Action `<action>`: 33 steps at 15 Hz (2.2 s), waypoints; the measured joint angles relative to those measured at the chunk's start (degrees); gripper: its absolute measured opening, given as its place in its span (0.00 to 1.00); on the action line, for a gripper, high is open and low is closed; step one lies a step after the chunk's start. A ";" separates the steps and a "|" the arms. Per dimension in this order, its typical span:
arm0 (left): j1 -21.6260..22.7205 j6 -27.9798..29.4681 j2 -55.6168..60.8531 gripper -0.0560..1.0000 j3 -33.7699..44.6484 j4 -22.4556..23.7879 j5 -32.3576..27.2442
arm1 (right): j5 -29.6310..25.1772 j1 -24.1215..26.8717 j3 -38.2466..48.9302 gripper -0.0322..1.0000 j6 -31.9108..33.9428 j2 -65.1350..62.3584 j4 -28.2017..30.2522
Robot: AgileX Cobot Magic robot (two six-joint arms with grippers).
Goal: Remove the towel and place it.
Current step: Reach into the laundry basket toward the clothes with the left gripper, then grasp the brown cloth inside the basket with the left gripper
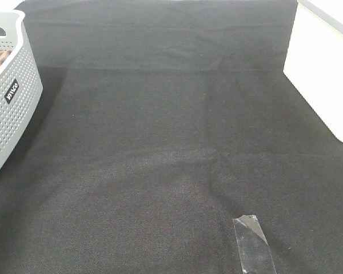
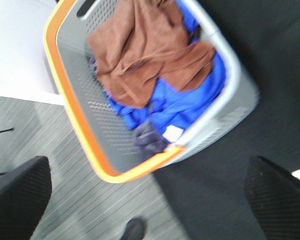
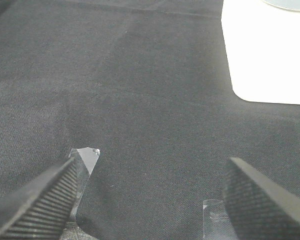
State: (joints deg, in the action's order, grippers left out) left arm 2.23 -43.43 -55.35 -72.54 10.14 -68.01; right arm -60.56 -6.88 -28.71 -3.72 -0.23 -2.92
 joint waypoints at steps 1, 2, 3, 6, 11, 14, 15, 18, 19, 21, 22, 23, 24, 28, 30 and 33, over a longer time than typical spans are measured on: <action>0.00 -1.72 -4.47 0.99 -2.01 2.64 0.00 | 0.00 0.00 0.00 0.77 0.00 0.00 0.00; 0.00 -1.72 -4.47 0.99 -2.01 2.64 0.00 | 0.00 0.00 0.00 0.77 0.00 0.00 0.00; 0.00 -3.55 -11.29 0.99 -4.18 7.56 0.11 | 0.00 0.00 0.00 0.77 0.00 0.00 0.00; 3.32 -6.02 -24.12 0.99 -6.19 14.09 4.58 | 0.00 0.00 0.00 0.77 0.00 0.00 0.00; 5.84 -14.90 -46.12 0.99 -15.64 14.09 9.80 | 0.00 0.00 0.00 0.77 0.00 0.00 0.00; 5.84 -16.16 -57.81 0.99 -23.03 12.95 10.14 | 0.00 0.00 0.00 0.77 0.00 0.00 0.00; 5.84 -16.67 -60.85 0.99 -25.15 12.95 10.31 | 0.00 0.00 0.00 0.77 0.00 0.00 0.00; 5.84 -20.40 -65.83 0.98 -27.39 12.03 9.97 | 0.00 0.00 0.00 0.77 0.00 0.00 0.00; 5.84 -21.43 -66.12 0.98 -27.39 11.75 9.80 | 0.00 0.00 0.00 0.77 0.00 0.00 0.00; 5.84 -24.12 -67.27 0.98 -27.39 10.83 9.51 | 0.00 0.00 0.00 0.77 0.00 0.00 0.00; 5.84 -25.21 -67.49 0.97 -27.39 10.71 9.51 | 0.00 0.00 0.00 0.77 0.00 0.00 0.00; 5.84 -25.84 -67.49 0.91 -27.39 10.49 9.45 | 0.00 0.00 0.00 0.77 0.00 0.00 0.00; 5.84 -25.84 -67.49 0.87 -27.39 10.49 9.40 | 0.00 0.00 0.00 0.77 0.00 0.00 0.00; 5.84 -23.66 -67.49 0.08 -27.50 10.37 7.16 | 0.00 0.00 0.00 0.77 0.00 0.00 0.00; 5.84 -21.83 -67.49 0.05 -27.50 10.37 6.76 | 0.00 0.00 0.00 0.77 0.00 0.00 0.00; 5.84 -17.19 -66.12 0.05 -27.50 9.74 5.79 | 0.00 0.00 0.00 0.77 0.00 0.00 0.00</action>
State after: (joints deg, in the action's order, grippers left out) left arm 8.08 -60.62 -121.47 -100.04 19.88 -62.22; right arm -60.56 -6.88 -28.71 -3.72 -0.23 -2.92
